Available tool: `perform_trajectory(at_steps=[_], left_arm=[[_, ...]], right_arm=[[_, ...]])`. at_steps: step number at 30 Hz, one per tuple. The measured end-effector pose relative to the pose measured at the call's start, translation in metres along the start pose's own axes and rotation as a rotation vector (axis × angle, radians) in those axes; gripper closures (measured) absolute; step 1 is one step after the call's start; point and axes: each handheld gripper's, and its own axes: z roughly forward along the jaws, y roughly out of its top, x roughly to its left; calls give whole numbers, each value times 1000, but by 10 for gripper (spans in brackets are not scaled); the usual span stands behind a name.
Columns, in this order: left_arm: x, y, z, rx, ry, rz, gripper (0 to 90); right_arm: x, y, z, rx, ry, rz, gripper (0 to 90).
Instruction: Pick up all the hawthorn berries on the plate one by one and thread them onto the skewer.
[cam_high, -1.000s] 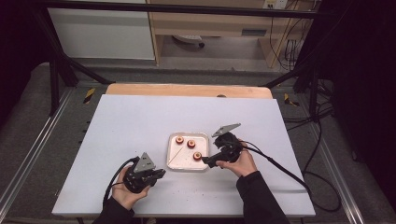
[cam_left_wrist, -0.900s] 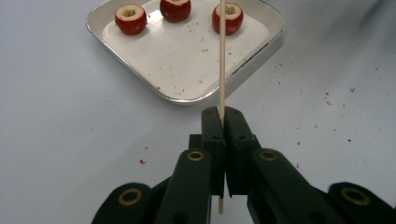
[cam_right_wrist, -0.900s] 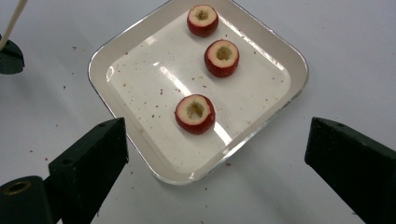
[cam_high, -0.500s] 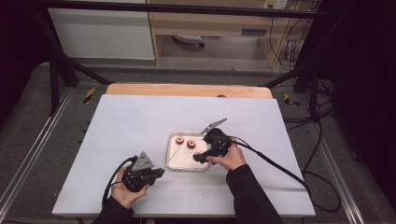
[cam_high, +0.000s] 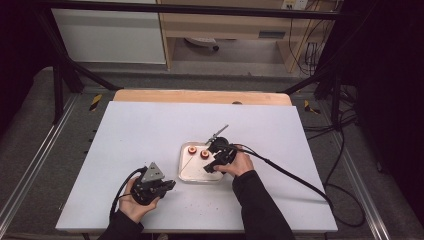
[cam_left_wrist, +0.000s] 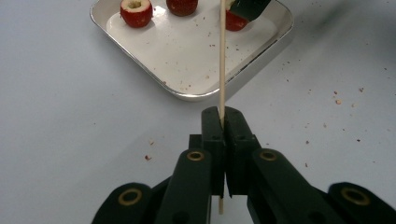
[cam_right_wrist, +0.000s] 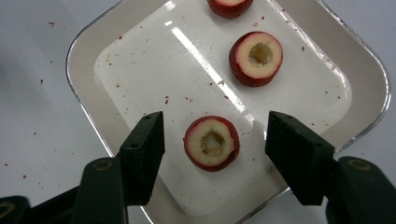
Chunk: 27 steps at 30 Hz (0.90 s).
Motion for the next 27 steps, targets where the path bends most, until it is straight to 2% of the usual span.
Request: perform_trajectory(at_steps=[6,12,18,27], left_arm=[[1,0,0,7,-1,-2,880],[0,0,1,22,4,0,880],[0,0,1,23,4,0,880],[0,0,1,26,3,-1,880]], right_arm=[[-1,4,6,28,5,-20,491],[-3,6,9,50,22,-16,552],[-4,6,10,67,29,-16,583],[-4,6,10,78,36,25,588]])
